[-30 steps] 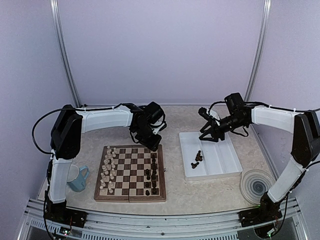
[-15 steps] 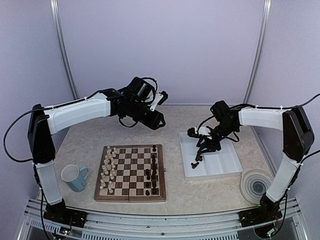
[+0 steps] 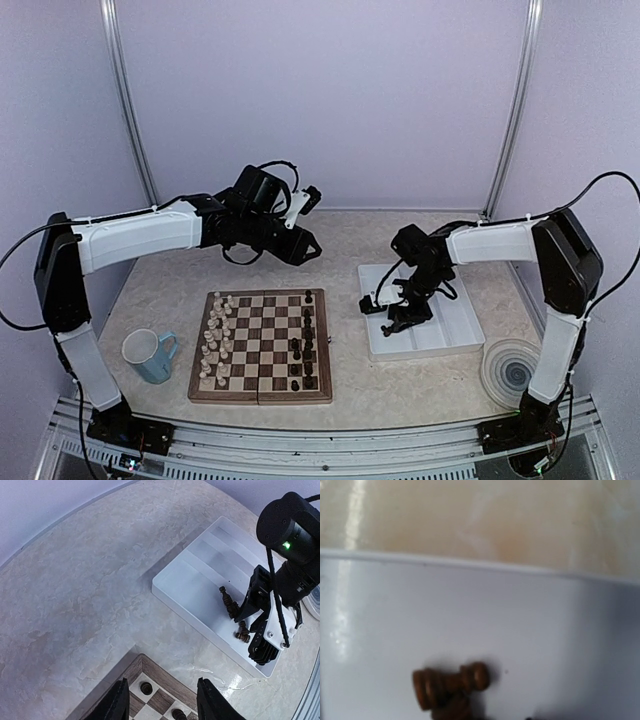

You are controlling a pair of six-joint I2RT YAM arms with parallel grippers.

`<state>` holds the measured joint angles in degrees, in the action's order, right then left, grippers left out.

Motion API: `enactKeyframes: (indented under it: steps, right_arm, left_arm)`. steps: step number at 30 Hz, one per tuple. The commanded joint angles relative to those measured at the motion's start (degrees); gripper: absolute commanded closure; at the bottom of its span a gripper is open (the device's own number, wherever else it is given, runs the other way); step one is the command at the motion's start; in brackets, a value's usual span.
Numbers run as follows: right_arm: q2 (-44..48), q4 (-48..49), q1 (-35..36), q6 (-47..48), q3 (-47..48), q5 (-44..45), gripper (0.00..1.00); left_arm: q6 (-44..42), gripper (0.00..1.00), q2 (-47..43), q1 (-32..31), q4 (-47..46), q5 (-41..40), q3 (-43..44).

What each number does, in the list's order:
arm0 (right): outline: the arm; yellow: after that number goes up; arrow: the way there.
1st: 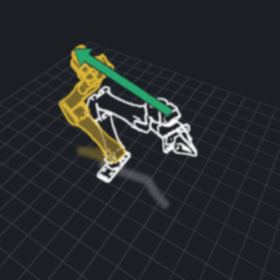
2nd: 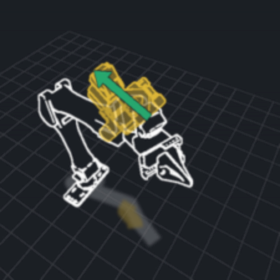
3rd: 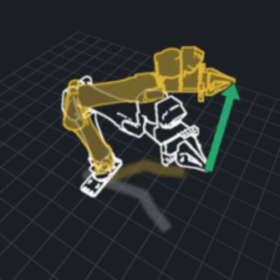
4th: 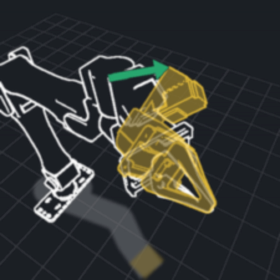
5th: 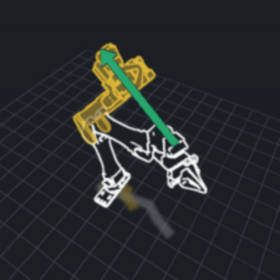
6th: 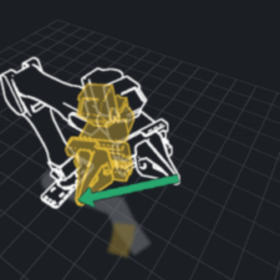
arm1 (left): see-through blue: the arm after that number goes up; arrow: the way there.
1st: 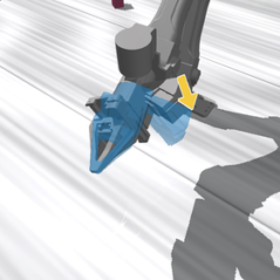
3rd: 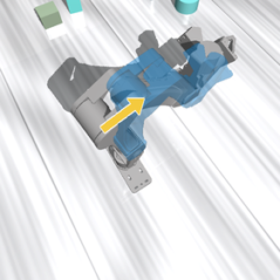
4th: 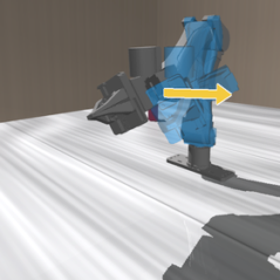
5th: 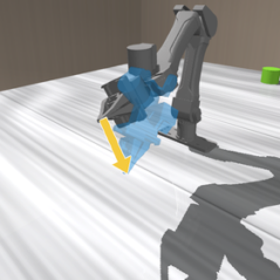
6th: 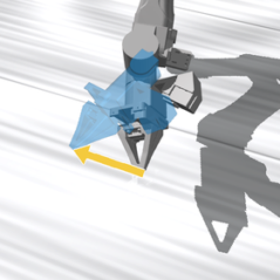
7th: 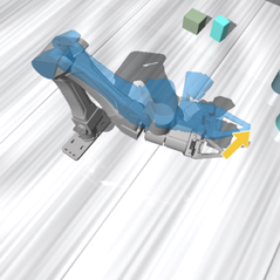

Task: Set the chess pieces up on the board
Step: Pick up the pawn from the storage box.

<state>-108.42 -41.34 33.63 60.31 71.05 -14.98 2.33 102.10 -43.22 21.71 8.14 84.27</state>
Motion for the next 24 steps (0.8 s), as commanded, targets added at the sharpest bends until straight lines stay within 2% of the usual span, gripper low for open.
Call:
enactKeyframes:
  steps: [1, 7, 13, 19, 24]
  right_arm:
    - [-3.15, -2.94, 0.94, 1.91, -0.29, 3.60, 0.65]
    - [-2.63, -2.34, 1.20, 2.17, -1.24, 1.41, 0.71]
    - [-0.45, 0.21, 1.62, 1.96, -3.36, 0.37, 0.82]
    - [7.35, 3.85, 1.62, 1.79, -5.83, -0.11, 0.89]
    - [13.46, 6.00, 1.69, 1.74, -6.98, -1.04, 0.90]
  left_arm:
    - [-0.61, 0.53, -0.25, -0.52, -1.15, 0.69, 0.74]
    - [0.29, 0.53, -0.24, -0.14, -2.46, 2.01, 0.17]
    - [3.14, 0.53, 0.28, 0.94, -5.54, 5.87, -0.73]
    - [13.22, 0.53, 0.83, 1.38, -13.36, 11.37, -2.21]
    - [21.51, 0.53, 4.03, 1.34, -17.26, 15.97, -2.18]
